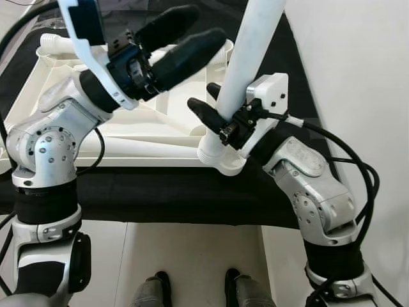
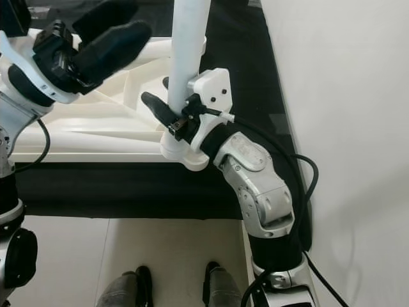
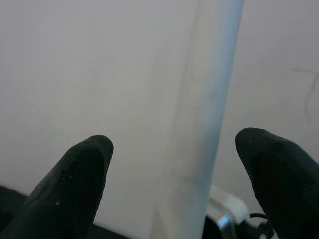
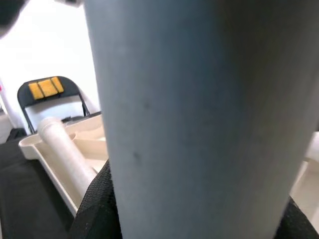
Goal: Building children table
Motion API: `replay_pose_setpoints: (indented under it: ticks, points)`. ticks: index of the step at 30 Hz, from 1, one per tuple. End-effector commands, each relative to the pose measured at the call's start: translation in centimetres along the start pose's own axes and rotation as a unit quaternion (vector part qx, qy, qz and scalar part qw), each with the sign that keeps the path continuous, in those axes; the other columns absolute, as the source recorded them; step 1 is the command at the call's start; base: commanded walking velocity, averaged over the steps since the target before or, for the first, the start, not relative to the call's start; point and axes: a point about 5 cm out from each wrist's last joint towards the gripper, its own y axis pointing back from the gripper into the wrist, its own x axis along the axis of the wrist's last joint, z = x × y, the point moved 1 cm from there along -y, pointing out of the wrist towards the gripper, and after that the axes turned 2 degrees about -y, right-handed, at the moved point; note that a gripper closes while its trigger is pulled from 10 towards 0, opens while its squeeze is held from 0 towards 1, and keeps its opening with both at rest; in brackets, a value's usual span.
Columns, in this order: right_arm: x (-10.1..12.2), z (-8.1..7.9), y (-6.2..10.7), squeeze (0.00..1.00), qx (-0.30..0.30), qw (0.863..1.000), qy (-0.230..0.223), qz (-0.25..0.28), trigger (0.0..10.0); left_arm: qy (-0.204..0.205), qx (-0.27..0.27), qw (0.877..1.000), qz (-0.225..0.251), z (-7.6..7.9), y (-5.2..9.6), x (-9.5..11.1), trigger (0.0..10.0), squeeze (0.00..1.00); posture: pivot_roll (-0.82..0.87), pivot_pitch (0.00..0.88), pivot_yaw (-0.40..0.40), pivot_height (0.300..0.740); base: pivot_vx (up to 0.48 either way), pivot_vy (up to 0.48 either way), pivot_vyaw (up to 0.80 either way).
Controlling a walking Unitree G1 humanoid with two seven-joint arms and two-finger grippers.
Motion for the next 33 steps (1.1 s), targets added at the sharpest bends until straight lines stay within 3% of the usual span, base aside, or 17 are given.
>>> replay_pose_setpoints:
  ticks: [1,10,15,18,21,22,23,24,33]
  points:
    - [0.2,-0.7,-0.4,0.0,0.019,0.999,0.03,-0.001,10.0,0.007,-0.014,1.0,0.001,0.7,-0.3,-0.2,10.0,0.0,0.0,0.225,0.019,0.74,0.0,0.0,0.0]
    - [-0.8,-1.5,-0.7,0.0,0.038,0.997,0.067,-0.027,10.0,-0.015,-0.011,1.0,-0.018,0.8,-0.6,-0.5,10.0,0.0,0.0,0.216,0.016,0.74,0.0,0.0,0.0]
    - [-1.1,-1.9,-1.0,0.0,0.056,0.987,0.142,-0.044,10.0,-0.06,0.063,0.996,-0.035,-0.8,-1.4,-0.5,10.0,0.0,0.01,0.21,0.018,0.74,0.0,0.0,0.0]
    - [-1.4,-1.8,-1.2,0.0,0.056,0.979,0.187,-0.06,10.0,-0.061,0.108,0.992,-0.034,-2.0,-2.0,-0.3,10.0,0.0,0.01,0.208,0.019,0.74,0.0,0.0,0.0]
    - [-1.4,-1.2,-1.3,0.0,0.04,0.976,0.204,-0.072,10.0,-0.05,0.112,0.992,-0.033,-2.3,-2.4,0.0,10.0,0.0,0.01,0.207,0.02,0.74,0.0,0.0,0.0]
    - [-1.3,-0.9,-1.3,0.0,0.034,0.975,0.206,-0.076,10.0,-0.054,0.109,0.992,-0.036,-2.3,-2.6,0.1,5.0,0.0,0.01,0.207,0.02,0.74,0.0,0.0,0.0]
    - [-1.3,-0.7,-1.3,0.0,0.03,0.975,0.207,-0.079,10.0,-0.058,0.108,0.992,-0.039,-2.3,-2.7,0.2,5.0,0.0,0.01,0.207,0.02,0.74,0.0,0.0,0.0]
    - [-1.3,-0.4,-1.3,0.0,0.021,0.974,0.211,-0.083,10.0,-0.06,0.107,0.992,-0.04,-2.4,-2.8,0.3,0.0,0.0,0.01,0.203,0.021,0.74,0.0,0.0,0.0]
    - [-0.9,1.4,-1.5,0.0,-0.027,0.973,0.212,-0.089,10.0,-0.083,0.094,0.991,-0.039,-2.3,-3.6,1.1,0.0,0.0,0.01,0.196,0.022,0.74,0.0,0.0,0.0]
